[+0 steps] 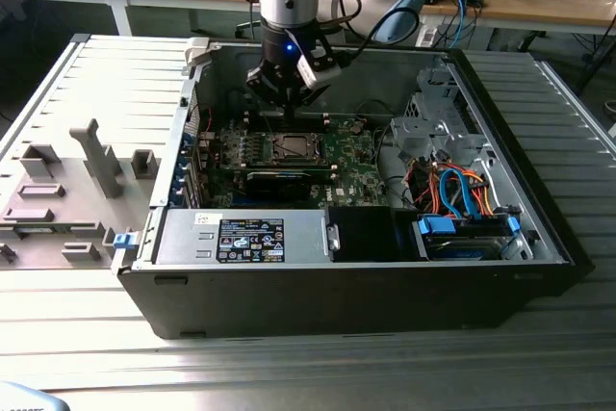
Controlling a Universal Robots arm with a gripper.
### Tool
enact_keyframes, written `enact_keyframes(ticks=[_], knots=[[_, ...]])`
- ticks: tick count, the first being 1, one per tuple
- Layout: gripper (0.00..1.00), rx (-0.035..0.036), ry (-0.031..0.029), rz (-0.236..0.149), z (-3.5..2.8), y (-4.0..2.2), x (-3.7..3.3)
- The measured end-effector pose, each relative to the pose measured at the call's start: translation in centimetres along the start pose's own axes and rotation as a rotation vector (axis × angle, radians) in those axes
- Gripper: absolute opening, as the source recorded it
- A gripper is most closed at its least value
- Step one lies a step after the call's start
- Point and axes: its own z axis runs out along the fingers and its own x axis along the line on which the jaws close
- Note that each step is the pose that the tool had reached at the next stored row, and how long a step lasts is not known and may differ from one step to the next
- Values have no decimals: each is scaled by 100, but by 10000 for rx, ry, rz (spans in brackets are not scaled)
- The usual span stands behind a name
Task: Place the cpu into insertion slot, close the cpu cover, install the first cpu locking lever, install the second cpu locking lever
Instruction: 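Install the first cpu locking lever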
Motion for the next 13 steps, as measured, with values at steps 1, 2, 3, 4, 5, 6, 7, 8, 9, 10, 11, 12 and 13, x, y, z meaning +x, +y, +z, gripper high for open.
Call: enact_keyframes(ticks=[1, 2, 3, 4, 5, 6, 7, 8, 9, 10, 11, 12, 13], knots=[[11, 0, 0, 1, 0, 0, 3], [11, 0, -1, 0, 0, 0, 4], [11, -1, 0, 0, 0, 0, 7], [11, -1, 0, 1, 0, 0, 9], [11, 0, 0, 1, -1, 0, 12], [11, 0, -1, 0, 0, 0, 14], [11, -1, -1, 0, 0, 0, 16], [11, 0, 0, 0, -1, 0, 19], [11, 0, -1, 1, -1, 0, 23], [11, -1, 0, 1, -1, 0, 26], [11, 0, -1, 0, -1, 0, 28], [11, 0, 0, -1, -1, 0, 29], [11, -1, 0, 0, -1, 0, 33]])
